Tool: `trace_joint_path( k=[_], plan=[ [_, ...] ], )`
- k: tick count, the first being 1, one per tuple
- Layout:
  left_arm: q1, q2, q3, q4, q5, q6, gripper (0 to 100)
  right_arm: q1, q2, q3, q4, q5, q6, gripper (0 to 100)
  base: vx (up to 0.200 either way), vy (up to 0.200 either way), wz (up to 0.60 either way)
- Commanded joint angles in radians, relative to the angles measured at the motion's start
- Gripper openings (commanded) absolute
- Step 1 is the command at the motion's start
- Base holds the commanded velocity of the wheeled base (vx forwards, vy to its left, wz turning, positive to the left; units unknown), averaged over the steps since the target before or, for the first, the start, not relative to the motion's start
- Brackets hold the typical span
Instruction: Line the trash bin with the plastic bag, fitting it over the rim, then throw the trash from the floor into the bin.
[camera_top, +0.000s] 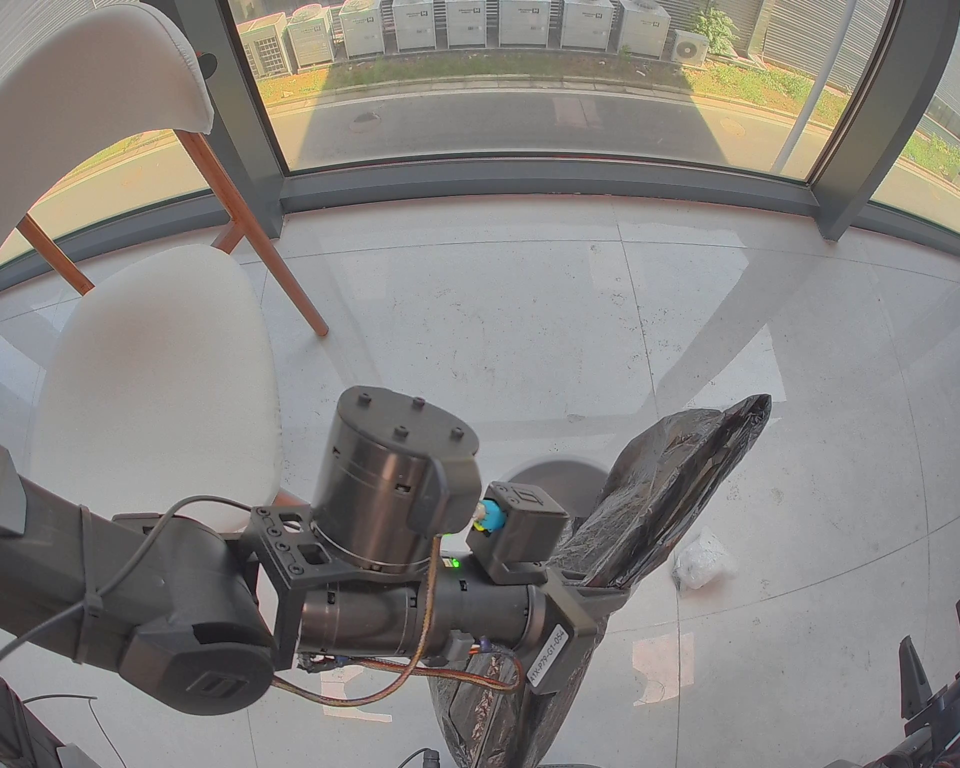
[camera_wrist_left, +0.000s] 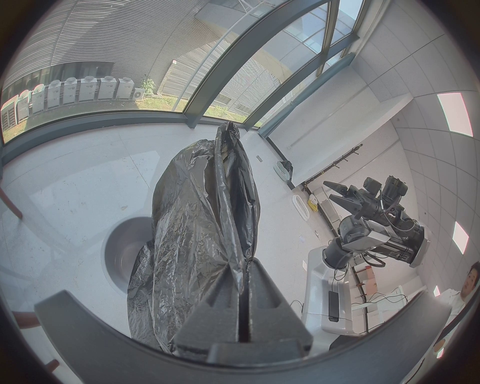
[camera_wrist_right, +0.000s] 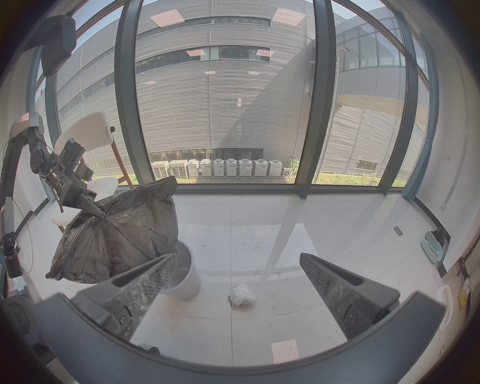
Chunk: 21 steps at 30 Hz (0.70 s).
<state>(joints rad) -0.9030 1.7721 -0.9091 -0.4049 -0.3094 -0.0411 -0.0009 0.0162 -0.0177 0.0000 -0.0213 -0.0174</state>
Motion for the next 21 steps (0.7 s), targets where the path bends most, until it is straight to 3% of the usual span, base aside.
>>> trace_joint_path(
  k=[1, 6, 7, 9, 11, 12, 13, 15, 17, 18, 19, 21],
  plan=[
    [0.009, 0.029, 0.018, -0.029, 0.001, -0.003, 0, -0.002, -0.016, 0.018, -0.003, -0.005, 0.002, 100, 0.000, 0.000, 0.00],
    [0.033, 0.063, 0.023, -0.098, 0.003, -0.003, 0, -0.001, -0.015, -0.027, -0.043, -0.008, 0.008, 100, 0.000, 0.000, 0.00],
    [0.035, 0.070, 0.027, -0.123, 0.003, -0.005, 0, 0.019, 0.093, -0.182, -0.123, -0.011, 0.036, 100, 0.000, 0.000, 0.00],
    [0.036, 0.073, 0.024, -0.130, 0.001, -0.008, 0, 0.107, 0.297, -0.234, -0.176, -0.003, 0.085, 100, 0.000, 0.000, 0.00],
    [0.036, 0.082, 0.019, -0.132, 0.001, -0.017, 0, 0.191, 0.360, -0.285, -0.190, 0.000, 0.129, 100, 0.000, 0.000, 0.00],
    [0.035, 0.095, 0.024, -0.134, 0.003, -0.023, 0, 0.269, 0.407, -0.349, -0.176, -0.003, 0.179, 100, 0.000, 0.000, 0.00],
    [0.035, 0.096, 0.027, -0.134, 0.004, -0.023, 0, 0.289, 0.430, -0.367, -0.173, -0.003, 0.195, 100, 0.000, 0.000, 0.00],
    [0.036, 0.099, 0.038, -0.134, 0.007, -0.022, 0, 0.375, 0.581, -0.447, -0.166, 0.000, 0.289, 100, 0.000, 0.000, 0.00],
    [0.039, 0.099, 0.038, -0.134, 0.010, -0.022, 0, 0.443, 0.697, -0.541, -0.163, 0.000, 0.436, 100, 0.000, 0.000, 0.00],
    [0.039, 0.099, 0.036, -0.134, 0.010, -0.022, 0, 0.449, 0.712, -0.559, -0.163, 0.000, 0.465, 100, 0.000, 0.000, 0.00],
    [0.042, 0.099, 0.029, -0.134, 0.012, -0.020, 0, 0.453, 0.772, -0.620, -0.160, 0.003, 0.565, 100, 0.000, 0.000, 0.00],
    [0.059, 0.101, 0.013, -0.134, 0.018, -0.020, 0, 0.452, 0.898, -0.694, -0.150, 0.023, 0.663, 100, 0.000, 0.000, 0.00]
  ],
)
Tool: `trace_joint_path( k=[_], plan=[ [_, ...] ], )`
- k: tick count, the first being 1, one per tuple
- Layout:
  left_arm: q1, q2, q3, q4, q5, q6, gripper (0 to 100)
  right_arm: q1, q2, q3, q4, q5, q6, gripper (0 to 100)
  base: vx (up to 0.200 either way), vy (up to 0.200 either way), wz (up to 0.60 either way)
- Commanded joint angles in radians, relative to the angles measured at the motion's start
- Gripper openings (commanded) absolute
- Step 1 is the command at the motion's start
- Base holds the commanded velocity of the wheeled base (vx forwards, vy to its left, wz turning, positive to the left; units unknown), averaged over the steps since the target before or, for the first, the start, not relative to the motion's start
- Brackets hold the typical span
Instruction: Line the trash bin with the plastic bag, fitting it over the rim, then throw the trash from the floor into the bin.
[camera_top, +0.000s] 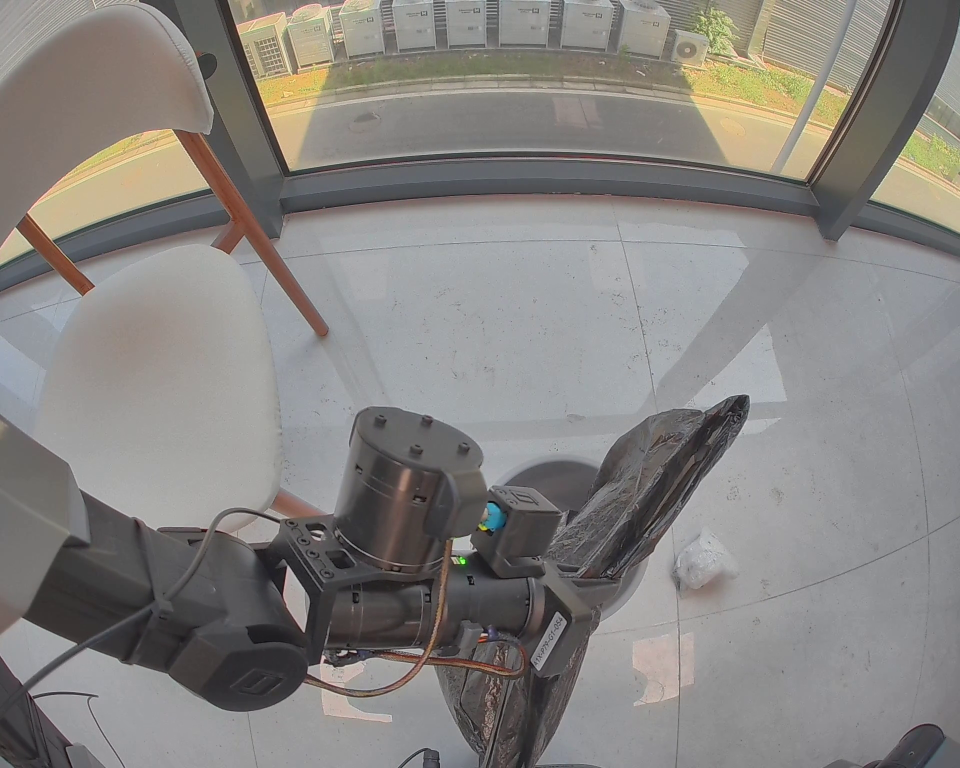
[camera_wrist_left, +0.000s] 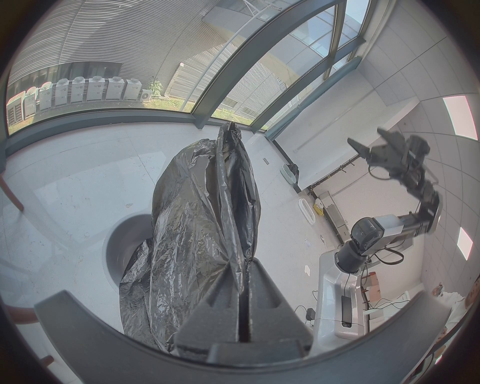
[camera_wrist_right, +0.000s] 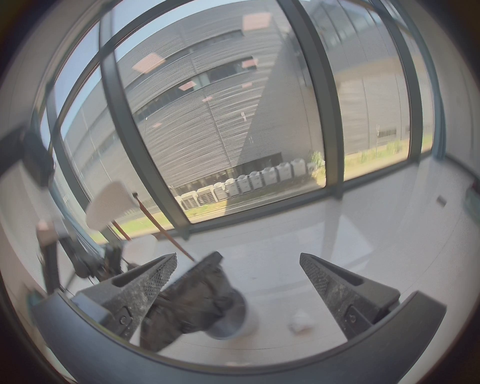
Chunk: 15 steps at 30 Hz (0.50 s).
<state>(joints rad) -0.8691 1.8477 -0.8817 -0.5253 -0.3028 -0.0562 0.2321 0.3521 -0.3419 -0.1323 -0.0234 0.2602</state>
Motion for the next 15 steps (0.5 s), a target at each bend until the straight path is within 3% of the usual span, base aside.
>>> trace_joint_path(
  k=[1, 6, 15],
  plan=[
    [0.030, 0.028, -0.023, -0.013, 0.011, -0.005, 0, 0.217, 0.608, -0.401, -0.013, 0.036, 0.409, 100, 0.000, 0.000, 0.00],
    [0.032, 0.071, -0.076, -0.015, 0.013, -0.007, 0, 0.214, 0.792, -0.480, 0.065, 0.051, 0.455, 100, 0.000, 0.000, 0.00],
    [0.029, 0.128, -0.134, -0.032, 0.017, -0.004, 0, 0.239, 0.924, -0.516, 0.083, 0.115, 0.464, 100, 0.000, 0.000, 0.00]
  ],
)
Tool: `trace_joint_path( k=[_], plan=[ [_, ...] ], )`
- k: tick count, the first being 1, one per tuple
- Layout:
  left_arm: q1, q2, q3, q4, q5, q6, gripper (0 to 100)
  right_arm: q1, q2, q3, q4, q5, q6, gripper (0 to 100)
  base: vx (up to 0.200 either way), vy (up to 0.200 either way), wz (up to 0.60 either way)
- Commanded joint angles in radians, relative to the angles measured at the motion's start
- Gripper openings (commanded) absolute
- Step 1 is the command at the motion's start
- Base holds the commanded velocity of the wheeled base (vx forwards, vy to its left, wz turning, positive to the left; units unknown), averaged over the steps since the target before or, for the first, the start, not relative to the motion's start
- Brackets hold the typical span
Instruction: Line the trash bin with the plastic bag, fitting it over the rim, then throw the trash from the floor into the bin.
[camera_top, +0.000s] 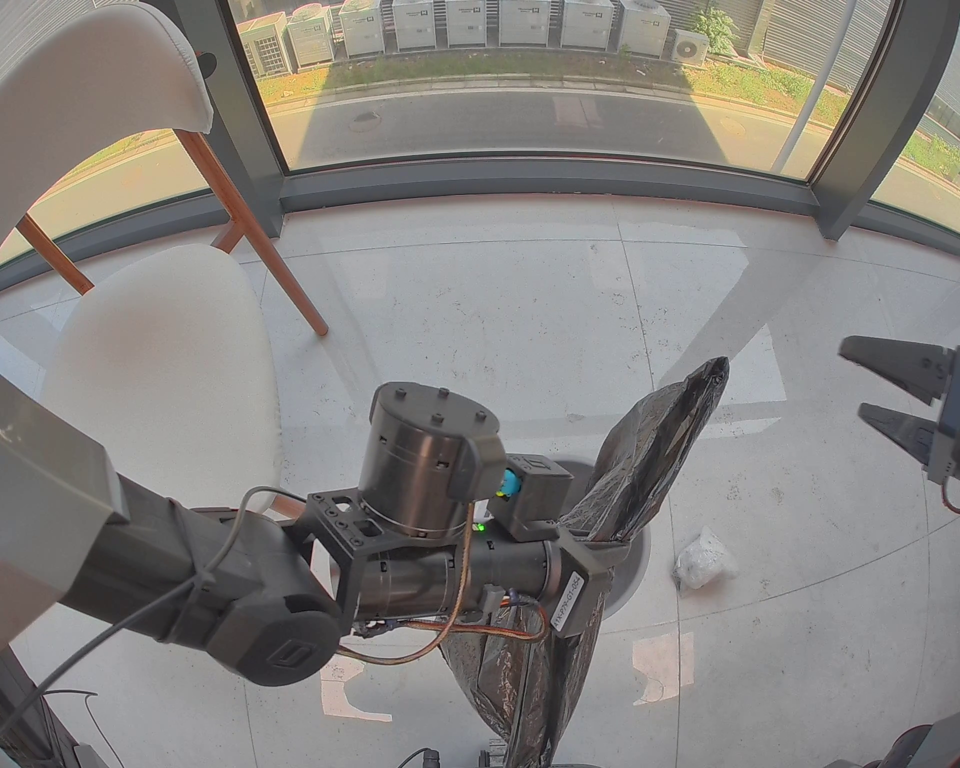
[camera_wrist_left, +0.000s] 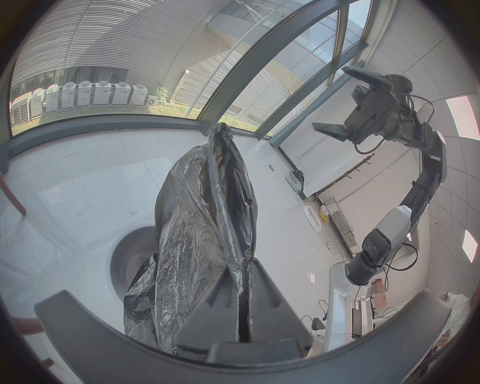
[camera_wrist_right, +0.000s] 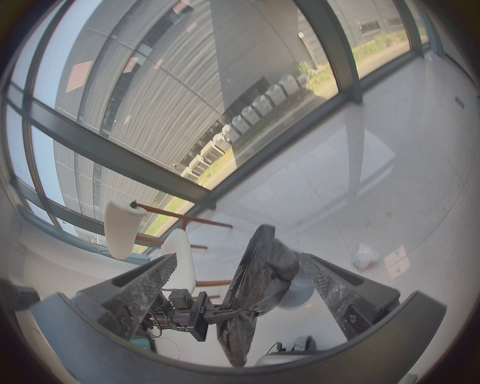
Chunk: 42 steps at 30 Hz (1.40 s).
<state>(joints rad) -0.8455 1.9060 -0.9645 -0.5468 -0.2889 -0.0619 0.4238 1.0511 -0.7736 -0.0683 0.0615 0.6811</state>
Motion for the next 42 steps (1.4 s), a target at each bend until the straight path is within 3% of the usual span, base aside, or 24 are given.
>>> trace_joint_path(
  k=[1, 7, 12, 18, 24, 42],
  plan=[
    [0.005, 0.070, -0.051, -0.010, 0.004, 0.002, 0, 0.047, 0.225, -0.084, 0.019, 0.031, 0.043, 100, 0.000, 0.000, 0.00],
    [0.006, 0.177, -0.080, -0.134, 0.007, 0.002, 0, 0.044, 0.264, -0.084, 0.016, 0.031, 0.045, 100, 0.000, 0.000, 0.00],
    [0.006, 0.180, -0.137, -0.079, 0.007, -0.001, 0, 0.044, 0.265, -0.082, 0.018, 0.029, 0.043, 100, 0.000, 0.000, 0.00],
    [0.016, 0.173, -0.039, -0.045, 0.008, 0.007, 0, 0.043, 0.270, -0.075, 0.021, 0.027, 0.043, 100, 0.000, 0.000, 0.00],
    [0.056, 0.165, 0.015, -0.045, 0.109, -0.003, 0, 0.044, 0.307, 0.013, -0.002, 0.029, 0.035, 100, 0.000, 0.000, 0.00],
    [0.052, 0.108, 0.046, -0.045, 0.111, -0.004, 0, 0.095, 0.549, -0.033, -0.100, 0.011, 0.037, 100, 0.000, 0.000, 0.00]
  ],
)
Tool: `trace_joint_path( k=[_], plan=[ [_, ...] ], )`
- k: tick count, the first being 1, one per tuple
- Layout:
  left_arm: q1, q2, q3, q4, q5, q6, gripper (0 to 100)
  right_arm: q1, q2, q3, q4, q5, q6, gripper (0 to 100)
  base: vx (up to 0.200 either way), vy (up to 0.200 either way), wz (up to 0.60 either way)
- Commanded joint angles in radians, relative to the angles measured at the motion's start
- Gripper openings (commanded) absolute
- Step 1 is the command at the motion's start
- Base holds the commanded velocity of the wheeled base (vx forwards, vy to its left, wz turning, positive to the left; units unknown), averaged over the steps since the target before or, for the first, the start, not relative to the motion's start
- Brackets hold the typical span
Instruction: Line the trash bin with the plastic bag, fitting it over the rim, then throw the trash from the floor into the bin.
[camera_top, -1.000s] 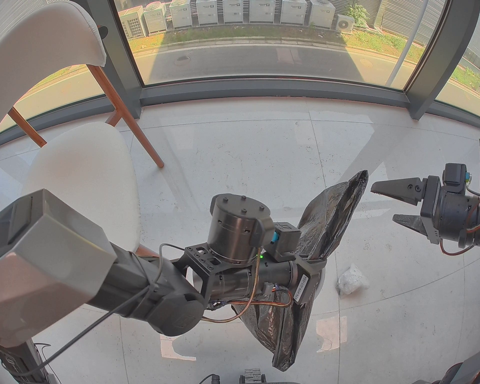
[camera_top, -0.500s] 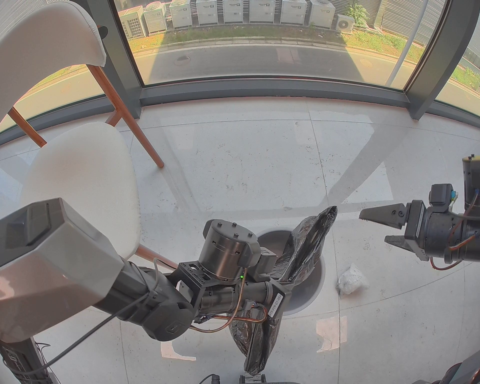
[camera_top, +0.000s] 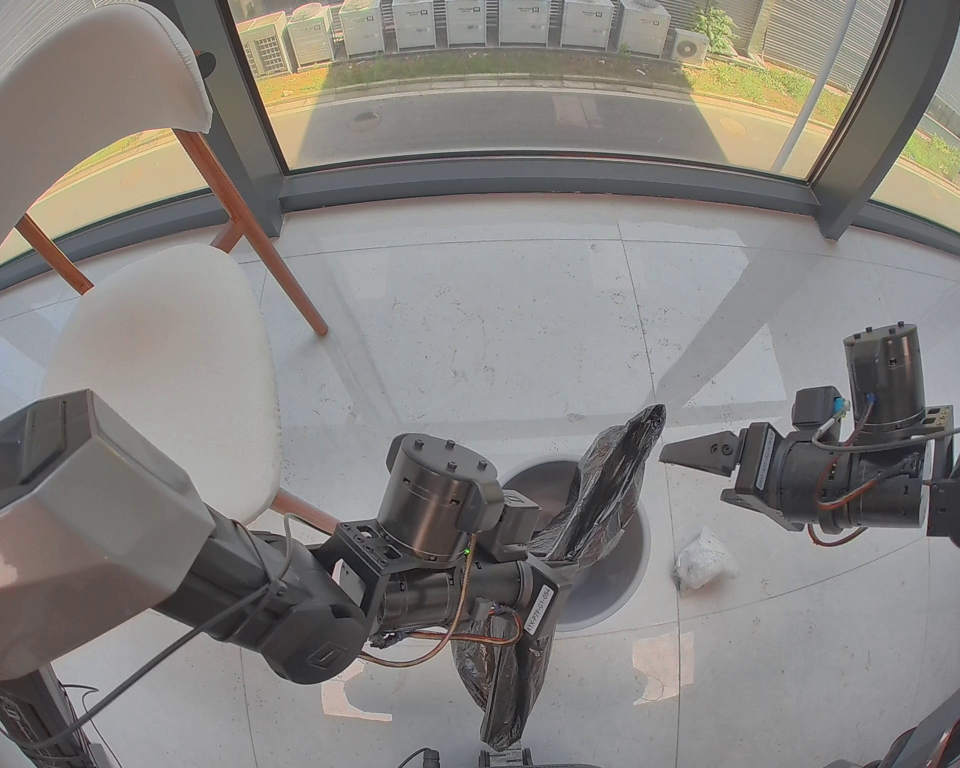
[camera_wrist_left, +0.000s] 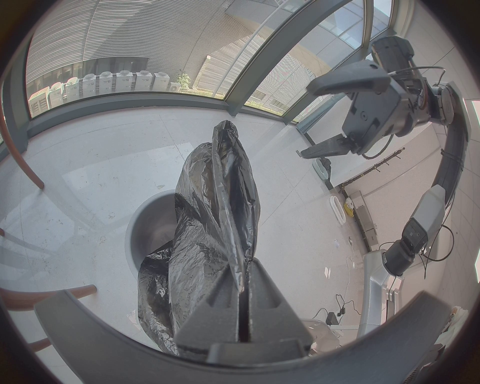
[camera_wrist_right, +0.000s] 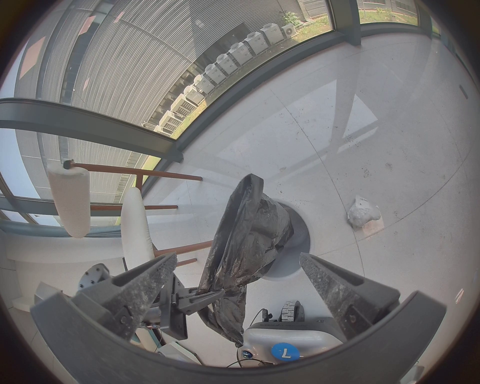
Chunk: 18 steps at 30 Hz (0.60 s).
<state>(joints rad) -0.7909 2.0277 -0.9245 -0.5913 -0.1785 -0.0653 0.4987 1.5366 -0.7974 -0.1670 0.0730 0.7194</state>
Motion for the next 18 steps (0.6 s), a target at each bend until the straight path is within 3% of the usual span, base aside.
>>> trace_joint_path(
  k=[1, 18],
  plan=[
    [-0.002, -0.017, 0.006, -0.001, 0.001, 0.001, 0, 0.023, 0.073, -0.012, -0.002, -0.002, -0.001, 100, 0.000, 0.000, 0.00],
    [-0.008, -0.017, 0.009, 0.001, 0.001, 0.001, 0, 0.006, 0.214, -0.126, -0.003, -0.035, -0.012, 100, 0.000, 0.000, 0.00]
  ],
)
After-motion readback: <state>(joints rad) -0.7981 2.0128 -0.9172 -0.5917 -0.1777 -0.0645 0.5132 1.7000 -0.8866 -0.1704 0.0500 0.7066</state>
